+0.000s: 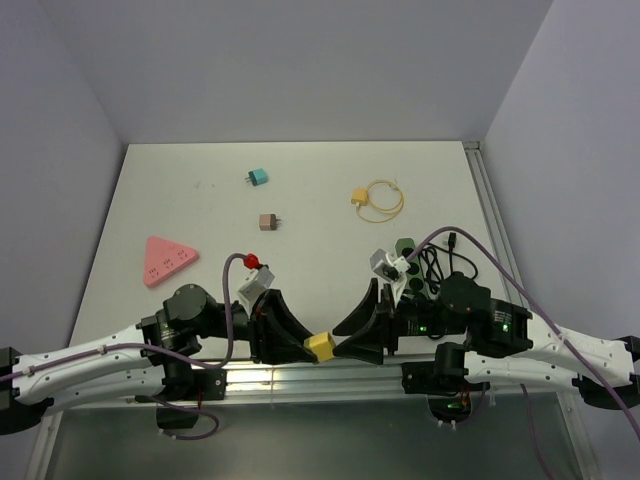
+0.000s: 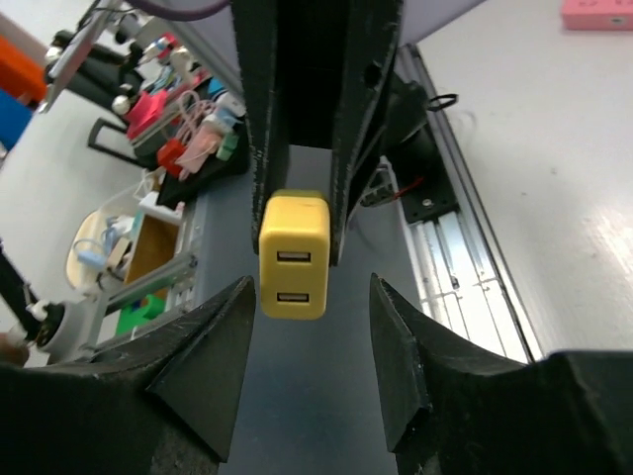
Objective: Insert the plug
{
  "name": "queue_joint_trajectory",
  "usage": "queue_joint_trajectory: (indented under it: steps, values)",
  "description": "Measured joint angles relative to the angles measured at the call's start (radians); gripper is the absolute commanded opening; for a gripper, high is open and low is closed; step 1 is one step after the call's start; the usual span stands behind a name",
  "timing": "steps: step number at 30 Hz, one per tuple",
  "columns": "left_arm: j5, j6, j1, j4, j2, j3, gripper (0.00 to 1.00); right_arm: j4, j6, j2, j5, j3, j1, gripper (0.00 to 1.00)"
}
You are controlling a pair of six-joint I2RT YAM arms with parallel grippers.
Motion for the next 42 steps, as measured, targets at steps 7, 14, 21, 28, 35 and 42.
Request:
queue_joint_trajectory:
  steps: [7,14,21,28,35,42]
  values:
    - [0.049,-0.003,0.0,0.031,0.037,0.0,0.0,0.051,0.0,0.033,-0.099,-0.006,0.0,0.52]
    - [0.068,-0.006,0.0,0.021,0.042,0.0,0.0,0.072,0.009,0.092,-0.155,-0.008,0.0,0.32]
    - [0.081,-0.006,0.0,-0.008,0.042,0.0,0.25,0.066,0.024,0.113,-0.169,-0.008,-0.003,0.0]
    - [-0.116,0.006,-0.002,-0.125,0.019,0.008,0.99,-0.009,0.012,0.142,-0.048,0.006,-0.007,0.0]
    - [-0.497,-0.048,0.0,-0.334,-0.094,0.009,0.99,-0.262,0.007,0.163,0.169,0.076,-0.226,0.0]
    - [-0.622,-0.081,0.0,-0.438,-0.093,0.008,0.99,-0.496,-0.053,0.287,0.49,0.264,-0.495,0.0]
